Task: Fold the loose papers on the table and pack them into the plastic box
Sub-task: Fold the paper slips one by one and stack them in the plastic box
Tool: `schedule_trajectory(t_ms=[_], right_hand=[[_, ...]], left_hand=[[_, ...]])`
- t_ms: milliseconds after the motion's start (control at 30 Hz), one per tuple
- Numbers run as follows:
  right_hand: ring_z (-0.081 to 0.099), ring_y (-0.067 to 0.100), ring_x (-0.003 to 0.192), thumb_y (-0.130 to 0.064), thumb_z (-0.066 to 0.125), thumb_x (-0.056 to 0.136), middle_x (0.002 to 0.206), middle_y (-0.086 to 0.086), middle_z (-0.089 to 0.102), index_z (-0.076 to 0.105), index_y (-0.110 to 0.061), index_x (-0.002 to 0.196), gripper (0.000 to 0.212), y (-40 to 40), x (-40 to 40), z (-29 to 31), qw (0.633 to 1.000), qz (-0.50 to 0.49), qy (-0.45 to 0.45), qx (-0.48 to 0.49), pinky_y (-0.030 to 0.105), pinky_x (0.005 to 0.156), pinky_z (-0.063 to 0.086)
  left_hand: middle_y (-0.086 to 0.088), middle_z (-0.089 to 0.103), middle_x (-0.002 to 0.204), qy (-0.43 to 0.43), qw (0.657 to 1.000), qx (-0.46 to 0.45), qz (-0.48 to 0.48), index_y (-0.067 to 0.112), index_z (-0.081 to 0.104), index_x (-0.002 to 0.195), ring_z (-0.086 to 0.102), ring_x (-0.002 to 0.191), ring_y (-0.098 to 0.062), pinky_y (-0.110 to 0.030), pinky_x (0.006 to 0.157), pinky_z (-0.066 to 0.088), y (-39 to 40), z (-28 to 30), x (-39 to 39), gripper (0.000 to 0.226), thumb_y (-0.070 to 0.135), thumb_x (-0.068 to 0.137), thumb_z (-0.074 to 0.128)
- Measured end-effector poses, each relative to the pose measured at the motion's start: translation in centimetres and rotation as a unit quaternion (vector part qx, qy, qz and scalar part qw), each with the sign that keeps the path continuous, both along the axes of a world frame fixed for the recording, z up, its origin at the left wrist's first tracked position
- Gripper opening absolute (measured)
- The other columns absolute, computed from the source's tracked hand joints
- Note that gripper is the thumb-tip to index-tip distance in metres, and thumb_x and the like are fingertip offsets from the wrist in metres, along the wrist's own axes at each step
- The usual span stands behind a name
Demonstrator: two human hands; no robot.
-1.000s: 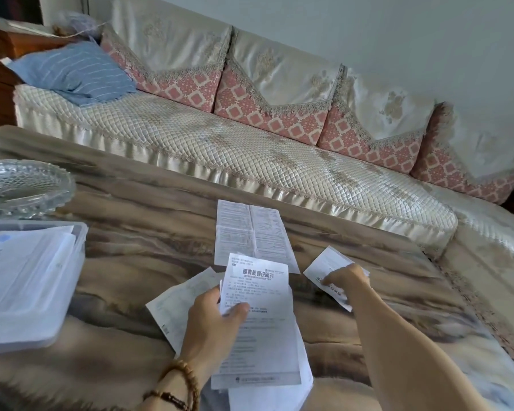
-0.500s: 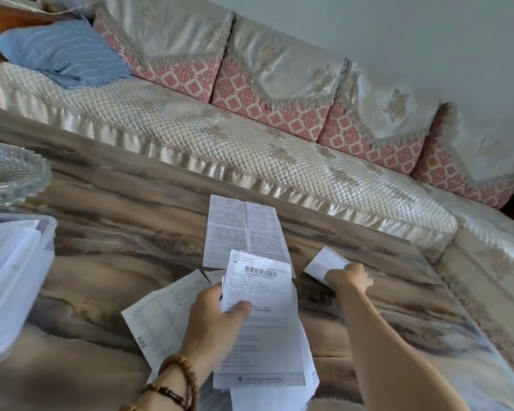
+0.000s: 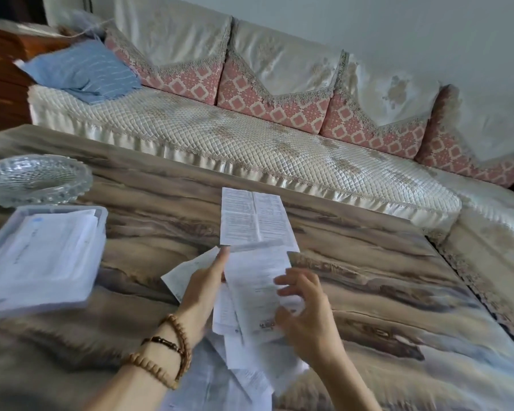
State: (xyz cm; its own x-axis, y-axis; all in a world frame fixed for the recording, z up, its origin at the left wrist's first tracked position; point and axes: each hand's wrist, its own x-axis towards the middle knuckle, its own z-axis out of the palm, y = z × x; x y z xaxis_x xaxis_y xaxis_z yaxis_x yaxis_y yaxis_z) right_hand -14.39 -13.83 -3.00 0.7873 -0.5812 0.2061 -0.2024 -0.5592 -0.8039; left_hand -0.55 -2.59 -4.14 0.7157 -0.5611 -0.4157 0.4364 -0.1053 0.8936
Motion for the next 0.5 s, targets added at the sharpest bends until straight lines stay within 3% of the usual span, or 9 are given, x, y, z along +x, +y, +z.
schedule_trajectory(t_ms=[33,100,167,267,333,367,400,467,500], right_hand=[[0.058,-0.002,0.098,0.009,0.062,0.072,0.124,-0.009,0.049,0.061,-0.032,0.100,0.049,1.0,-0.3,-0.2,0.999,0.025,0.017,-0.021,0.015,0.068,0.052],[0.050,-0.003,0.111,-0.004,0.069,0.074,0.134,-0.012,0.042,0.058,-0.031,0.115,0.051,2.2,-0.8,-0.8,0.994,0.040,0.054,-0.082,0.021,0.086,0.051],[0.028,0.004,0.132,-0.028,0.077,0.074,0.142,-0.016,0.030,0.039,-0.030,0.140,0.076,2.2,-1.0,-0.3,0.983,0.007,0.100,-0.152,0.033,0.110,0.034],[0.003,0.014,0.148,-0.052,0.083,0.064,0.157,-0.007,0.017,0.010,-0.021,0.154,0.120,1.0,-0.2,2.2,0.977,-0.012,0.153,-0.149,0.041,0.119,0.015],[0.013,0.019,0.149,-0.054,0.088,0.055,0.159,-0.001,0.019,0.001,-0.017,0.156,0.138,0.7,0.6,4.3,0.984,0.047,0.167,-0.047,0.042,0.119,0.022],[0.030,0.021,0.144,-0.049,0.091,0.053,0.155,0.002,0.032,0.006,-0.016,0.156,0.137,0.4,0.9,4.8,0.981,0.096,0.165,0.025,0.041,0.115,0.033],[0.048,0.023,0.132,-0.038,0.093,0.056,0.144,0.006,0.049,0.023,-0.014,0.153,0.122,0.5,1.0,5.4,0.972,0.149,0.158,0.094,0.042,0.107,0.043],[0.067,0.029,0.106,-0.011,0.087,0.068,0.115,0.014,0.069,0.061,-0.008,0.123,0.061,0.8,0.9,6.1,0.946,0.231,0.163,0.159,0.049,0.094,0.053],[0.069,0.031,0.097,-0.001,0.082,0.072,0.106,0.017,0.072,0.069,-0.005,0.108,0.039,1.2,0.7,6.1,0.940,0.241,0.164,0.174,0.049,0.090,0.055]], left_hand=[[-0.011,0.076,0.091,-0.035,0.999,0.010,-0.016,0.015,0.076,0.093,0.072,0.087,-0.029,-0.038,0.081,0.057,0.7,0.2,-0.2,0.043,0.056,0.082,0.068],[-0.003,0.075,0.100,-0.148,0.988,0.030,-0.035,0.021,0.071,0.101,0.070,0.095,-0.020,-0.038,0.087,0.057,2.1,0.5,-0.6,0.022,0.022,0.079,0.078],[0.003,0.069,0.112,-0.248,0.963,0.050,-0.088,0.028,0.057,0.119,0.065,0.103,-0.014,-0.037,0.091,0.054,3.6,0.9,-0.1,0.053,0.005,0.075,0.074],[0.010,0.049,0.138,-0.337,0.907,0.085,-0.236,0.040,0.021,0.147,0.054,0.121,-0.012,-0.029,0.094,0.051,5.1,2.7,0.7,0.095,0.014,0.073,0.075],[0.017,0.039,0.145,-0.387,0.862,0.102,-0.312,0.041,0.013,0.151,0.048,0.128,-0.008,-0.029,0.100,0.048,5.9,4.2,0.8,0.102,0.017,0.073,0.075],[0.017,0.043,0.143,-0.411,0.845,0.104,-0.327,0.042,0.020,0.148,0.050,0.126,-0.008,-0.033,0.101,0.048,5.7,4.3,0.9,0.098,0.019,0.071,0.076],[0.015,0.054,0.136,-0.433,0.830,0.106,-0.336,0.043,0.033,0.141,0.057,0.119,-0.009,-0.037,0.098,0.050,5.8,4.8,1.0,0.088,0.022,0.068,0.076],[0.006,0.069,0.107,-0.461,0.808,0.133,-0.342,0.033,0.057,0.114,0.067,0.098,-0.014,-0.042,0.086,0.055,6.3,5.8,0.8,0.052,0.021,0.066,0.075],[0.003,0.071,0.098,-0.475,0.800,0.138,-0.340,0.026,0.061,0.104,0.068,0.091,-0.017,-0.043,0.081,0.056,6.6,6.2,0.6,0.040,0.019,0.067,0.075]])
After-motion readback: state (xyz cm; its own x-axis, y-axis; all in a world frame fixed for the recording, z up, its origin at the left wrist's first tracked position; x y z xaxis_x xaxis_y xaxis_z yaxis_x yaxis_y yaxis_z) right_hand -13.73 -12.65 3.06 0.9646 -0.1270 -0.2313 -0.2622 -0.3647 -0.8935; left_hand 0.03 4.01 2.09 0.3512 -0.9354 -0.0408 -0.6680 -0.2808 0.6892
